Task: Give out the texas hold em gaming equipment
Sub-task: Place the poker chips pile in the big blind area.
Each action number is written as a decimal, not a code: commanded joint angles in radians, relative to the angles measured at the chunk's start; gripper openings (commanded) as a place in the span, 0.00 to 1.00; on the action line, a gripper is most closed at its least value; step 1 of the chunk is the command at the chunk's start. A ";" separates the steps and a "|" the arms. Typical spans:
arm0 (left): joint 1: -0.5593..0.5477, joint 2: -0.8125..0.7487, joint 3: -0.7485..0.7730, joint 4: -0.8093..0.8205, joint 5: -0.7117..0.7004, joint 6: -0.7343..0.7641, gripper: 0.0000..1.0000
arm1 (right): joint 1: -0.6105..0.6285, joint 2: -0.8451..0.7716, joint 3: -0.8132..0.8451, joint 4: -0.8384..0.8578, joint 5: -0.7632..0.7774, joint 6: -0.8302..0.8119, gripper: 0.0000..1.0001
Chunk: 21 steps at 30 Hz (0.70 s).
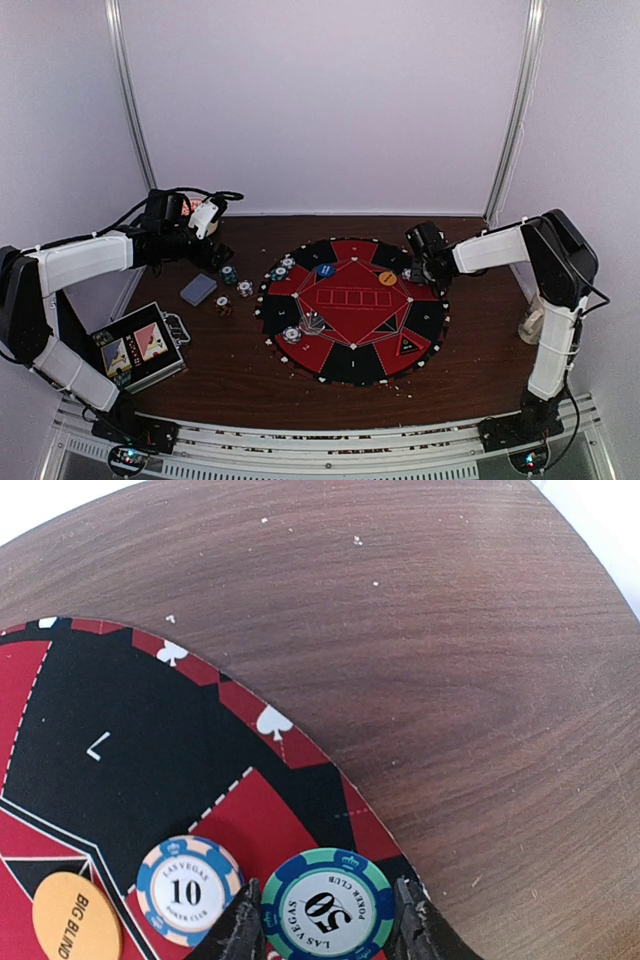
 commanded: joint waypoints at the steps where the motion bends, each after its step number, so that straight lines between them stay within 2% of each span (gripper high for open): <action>1: 0.008 -0.007 -0.002 0.036 0.017 -0.008 0.98 | -0.014 0.031 0.057 0.008 -0.004 -0.014 0.42; 17: 0.009 -0.003 -0.002 0.037 0.016 -0.009 0.98 | -0.034 0.090 0.102 0.009 -0.010 -0.017 0.45; 21: 0.009 -0.003 -0.002 0.037 0.017 -0.009 0.98 | -0.038 0.096 0.101 0.012 -0.015 -0.021 0.50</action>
